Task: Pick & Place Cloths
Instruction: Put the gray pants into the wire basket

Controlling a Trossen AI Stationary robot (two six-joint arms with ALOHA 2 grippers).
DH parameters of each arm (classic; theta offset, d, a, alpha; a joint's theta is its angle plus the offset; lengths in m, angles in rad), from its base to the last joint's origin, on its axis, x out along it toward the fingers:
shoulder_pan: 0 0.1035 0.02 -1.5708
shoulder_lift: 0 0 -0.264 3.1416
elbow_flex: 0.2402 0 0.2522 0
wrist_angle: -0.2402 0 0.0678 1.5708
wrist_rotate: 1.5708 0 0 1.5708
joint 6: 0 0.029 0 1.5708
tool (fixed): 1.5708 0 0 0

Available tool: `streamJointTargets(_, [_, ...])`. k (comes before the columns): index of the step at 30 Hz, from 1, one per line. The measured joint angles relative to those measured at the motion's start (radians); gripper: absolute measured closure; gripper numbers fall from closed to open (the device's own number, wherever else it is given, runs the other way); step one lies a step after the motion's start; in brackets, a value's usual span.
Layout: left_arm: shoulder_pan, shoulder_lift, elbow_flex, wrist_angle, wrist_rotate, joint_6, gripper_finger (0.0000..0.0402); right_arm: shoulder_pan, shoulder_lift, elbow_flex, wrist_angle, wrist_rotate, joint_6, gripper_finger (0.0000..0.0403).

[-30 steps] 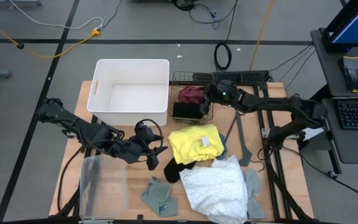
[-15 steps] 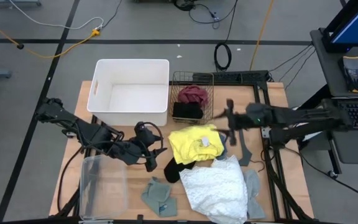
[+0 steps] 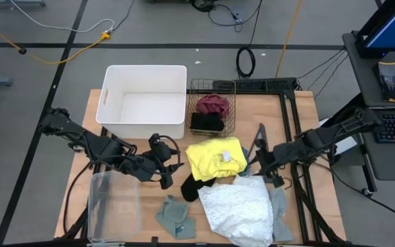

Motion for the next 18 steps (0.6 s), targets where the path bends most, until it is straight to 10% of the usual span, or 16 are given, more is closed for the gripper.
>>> streamJointTargets(18, [0.000,0.000,0.000,0.007,0.000,-0.028,0.0195,0.331,0.164,0.000,-0.365,-0.239,0.171,0.0216])
